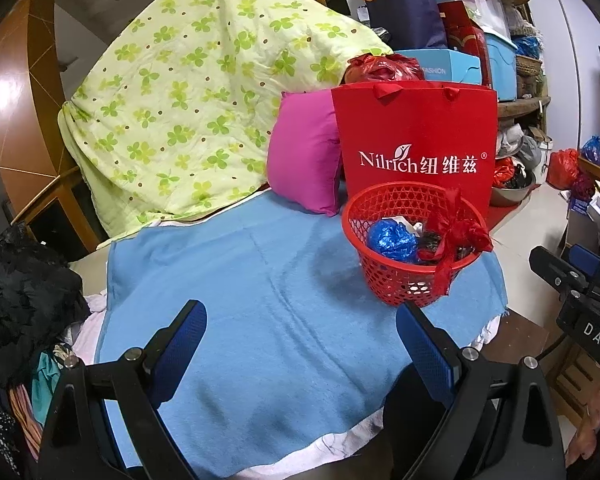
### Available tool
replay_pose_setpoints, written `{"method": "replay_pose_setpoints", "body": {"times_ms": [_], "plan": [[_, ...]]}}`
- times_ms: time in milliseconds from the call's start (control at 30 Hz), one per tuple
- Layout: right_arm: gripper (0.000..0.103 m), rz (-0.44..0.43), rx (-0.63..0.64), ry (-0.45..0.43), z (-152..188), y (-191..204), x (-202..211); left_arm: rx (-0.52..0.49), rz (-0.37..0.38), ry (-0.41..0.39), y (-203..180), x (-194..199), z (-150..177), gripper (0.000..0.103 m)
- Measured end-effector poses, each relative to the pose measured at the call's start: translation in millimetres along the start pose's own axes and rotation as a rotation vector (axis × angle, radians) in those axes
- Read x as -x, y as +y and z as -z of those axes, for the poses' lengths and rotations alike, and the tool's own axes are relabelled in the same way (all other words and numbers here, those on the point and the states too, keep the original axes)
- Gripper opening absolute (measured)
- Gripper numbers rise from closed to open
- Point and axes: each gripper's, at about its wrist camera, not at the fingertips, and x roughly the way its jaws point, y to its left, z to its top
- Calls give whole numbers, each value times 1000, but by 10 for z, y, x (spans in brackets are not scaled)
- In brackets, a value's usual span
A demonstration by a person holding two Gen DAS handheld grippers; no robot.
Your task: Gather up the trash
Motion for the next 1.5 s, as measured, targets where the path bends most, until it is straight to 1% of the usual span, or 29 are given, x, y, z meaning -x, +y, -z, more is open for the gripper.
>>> {"method": "replay_pose_setpoints", "body": {"times_ms": [600,1000,1133,1500], "plan": [[71,-3,15,11,-28,122,-14,4,1,-2,5,11,-25,96],[71,1,8,8,-51,102,-13,-2,1,-5,11,20,-70,96],[71,-4,-5,21,-60,76,-31,-4,2,-6,12,21,-76,96],[72,-4,-7,25,-41,89,-38,-9,7,-2,25,22,-51,96]]}}
